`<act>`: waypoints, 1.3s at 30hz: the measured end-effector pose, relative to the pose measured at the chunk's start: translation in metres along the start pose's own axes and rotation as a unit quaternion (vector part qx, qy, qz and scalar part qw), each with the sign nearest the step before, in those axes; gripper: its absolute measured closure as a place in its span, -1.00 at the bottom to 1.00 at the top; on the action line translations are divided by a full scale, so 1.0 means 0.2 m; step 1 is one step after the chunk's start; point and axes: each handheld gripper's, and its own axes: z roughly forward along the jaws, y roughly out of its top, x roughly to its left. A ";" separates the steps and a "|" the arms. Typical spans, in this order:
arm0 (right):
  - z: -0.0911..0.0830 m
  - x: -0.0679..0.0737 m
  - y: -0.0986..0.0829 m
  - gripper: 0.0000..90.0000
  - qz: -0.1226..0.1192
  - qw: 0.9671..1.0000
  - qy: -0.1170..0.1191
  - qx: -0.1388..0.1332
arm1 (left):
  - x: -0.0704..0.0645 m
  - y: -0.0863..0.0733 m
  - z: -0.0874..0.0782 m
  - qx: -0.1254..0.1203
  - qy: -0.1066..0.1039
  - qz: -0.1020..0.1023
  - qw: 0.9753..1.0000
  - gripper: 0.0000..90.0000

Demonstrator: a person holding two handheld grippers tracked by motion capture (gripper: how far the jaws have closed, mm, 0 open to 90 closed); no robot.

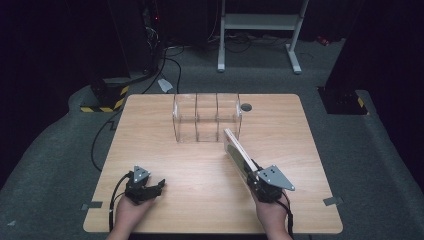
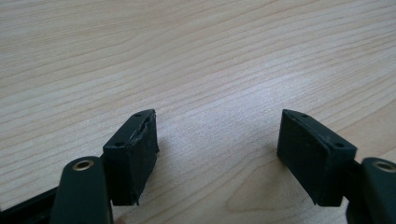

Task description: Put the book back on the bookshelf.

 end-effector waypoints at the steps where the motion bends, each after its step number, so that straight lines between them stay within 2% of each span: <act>1: 0.01 0.00 0.00 0.68 0.001 1.000 -0.002 0.000 | 0.00 0.00 0.00 0.001 -0.001 0.001 1.000 -0.37; 4: 0.05 -0.02 0.02 0.68 0.008 1.000 -0.008 0.000 | 0.00 0.00 0.00 0.002 -0.002 0.002 1.000 -0.38; 10: 0.13 -0.02 0.06 0.68 0.004 1.000 -0.025 -0.004 | 0.00 0.00 0.00 0.001 -0.001 0.003 1.000 -0.40; 17: 0.22 -0.03 0.09 0.68 0.018 0.999 -0.044 -0.006 | 0.00 0.00 0.00 0.001 -0.002 0.003 1.000 -0.40; 30: 0.41 -0.02 0.17 0.68 0.016 0.997 -0.075 -0.003 | 0.00 0.00 0.00 0.001 -0.002 0.003 1.000 -0.40; 36: 0.49 -0.03 0.20 0.68 0.027 0.997 -0.078 -0.007 | 0.00 0.00 0.00 0.001 -0.002 0.003 1.000 -0.40; 39: 0.52 -0.03 0.22 0.68 0.024 0.996 -0.086 -0.007 | 0.00 0.00 0.00 0.001 -0.002 0.003 1.000 -0.40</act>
